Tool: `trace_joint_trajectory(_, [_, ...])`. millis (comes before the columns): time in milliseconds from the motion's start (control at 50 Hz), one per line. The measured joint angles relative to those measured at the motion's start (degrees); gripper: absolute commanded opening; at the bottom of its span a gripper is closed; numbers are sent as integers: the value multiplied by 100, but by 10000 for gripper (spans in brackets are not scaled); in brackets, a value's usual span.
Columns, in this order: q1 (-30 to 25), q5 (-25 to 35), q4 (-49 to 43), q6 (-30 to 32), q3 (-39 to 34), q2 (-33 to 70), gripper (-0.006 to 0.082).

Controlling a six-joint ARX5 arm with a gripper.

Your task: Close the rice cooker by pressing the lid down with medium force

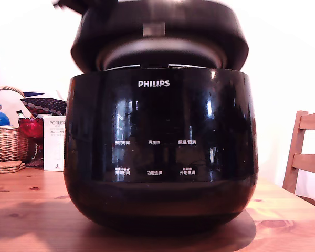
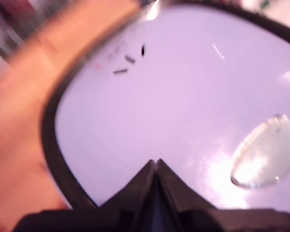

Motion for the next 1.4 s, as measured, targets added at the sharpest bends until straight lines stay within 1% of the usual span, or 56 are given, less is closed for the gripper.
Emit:
trace_joint_trajectory(100, [-177, -291, 710, -118, -581, -501, -21])
trace_joint_trajectory(180, [-278, -354, 1191, -175, -986, -796, -21])
trace_joint_trajectory(420, [-299, -407, 1996, -208, -1910, -1165, -21])
trace_joint_trajectory(440, [-299, -411, 2057, -306, -1993, -1207, -21])
trace_joint_trajectory(640, [-299, -481, 2986, -341, -2999, -1875, -21])
trace_joint_trajectory(760, [-299, -481, 3469, -343, -3425, -2210, -21])
trace_joint_trajectory(820, [-299, -474, 3661, -337, -3563, -2264, -21])
trace_joint_trajectory(960, [-299, -221, 3939, -334, -3786, -2229, -21])
trace_joint_trajectory(1060, [-313, -98, 4015, -334, -3923, -2223, -21])
trace_joint_trajectory(1240, [-334, -79, 3995, -334, -3939, -2181, -21])
trace_joint_trajectory(1400, [-334, 232, 3971, -330, -3810, -1864, -21])
